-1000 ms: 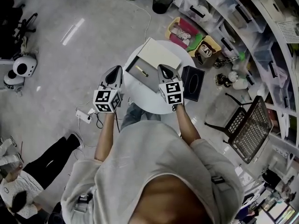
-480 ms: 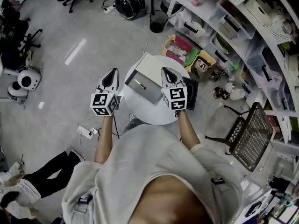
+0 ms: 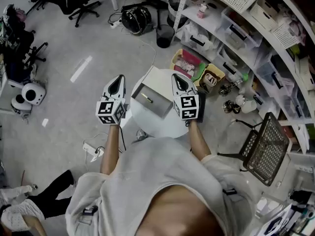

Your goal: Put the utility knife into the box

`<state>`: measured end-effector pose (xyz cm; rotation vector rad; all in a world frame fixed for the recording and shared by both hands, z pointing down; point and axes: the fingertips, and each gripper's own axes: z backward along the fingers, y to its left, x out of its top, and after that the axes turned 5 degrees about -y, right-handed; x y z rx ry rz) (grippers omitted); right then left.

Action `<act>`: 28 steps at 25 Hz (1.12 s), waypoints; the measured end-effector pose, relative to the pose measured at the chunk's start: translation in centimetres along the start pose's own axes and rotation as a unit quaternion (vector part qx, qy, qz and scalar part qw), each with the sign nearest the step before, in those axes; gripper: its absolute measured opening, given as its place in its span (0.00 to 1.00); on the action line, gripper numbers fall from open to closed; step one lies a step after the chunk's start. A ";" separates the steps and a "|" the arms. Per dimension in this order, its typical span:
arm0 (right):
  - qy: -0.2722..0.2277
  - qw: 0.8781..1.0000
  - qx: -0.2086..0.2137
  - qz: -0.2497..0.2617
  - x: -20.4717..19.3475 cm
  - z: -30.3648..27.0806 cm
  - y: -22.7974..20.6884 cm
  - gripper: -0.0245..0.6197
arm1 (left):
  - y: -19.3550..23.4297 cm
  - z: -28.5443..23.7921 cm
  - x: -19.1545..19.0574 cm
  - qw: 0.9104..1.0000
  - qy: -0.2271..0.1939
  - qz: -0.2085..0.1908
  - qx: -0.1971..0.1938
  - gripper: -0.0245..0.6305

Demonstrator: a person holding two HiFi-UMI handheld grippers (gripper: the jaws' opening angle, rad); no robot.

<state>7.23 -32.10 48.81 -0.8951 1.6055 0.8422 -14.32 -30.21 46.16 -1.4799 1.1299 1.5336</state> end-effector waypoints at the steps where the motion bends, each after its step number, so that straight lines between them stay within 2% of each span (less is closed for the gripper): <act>1: -0.002 1.000 0.000 0.000 0.2 0.1 0.0 0.08 | -0.1 0.0 0.3 1.000 -0.002 -0.002 0.000 0.07; 6: -0.008 1.000 0.003 0.003 0.8 0.3 0.4 0.08 | -0.3 0.4 1.2 1.000 -0.006 -0.002 0.004 0.07; 28: -0.002 1.000 0.005 -0.001 0.0 0.7 0.1 0.08 | -1.0 0.6 0.6 1.000 -0.009 0.004 0.006 0.07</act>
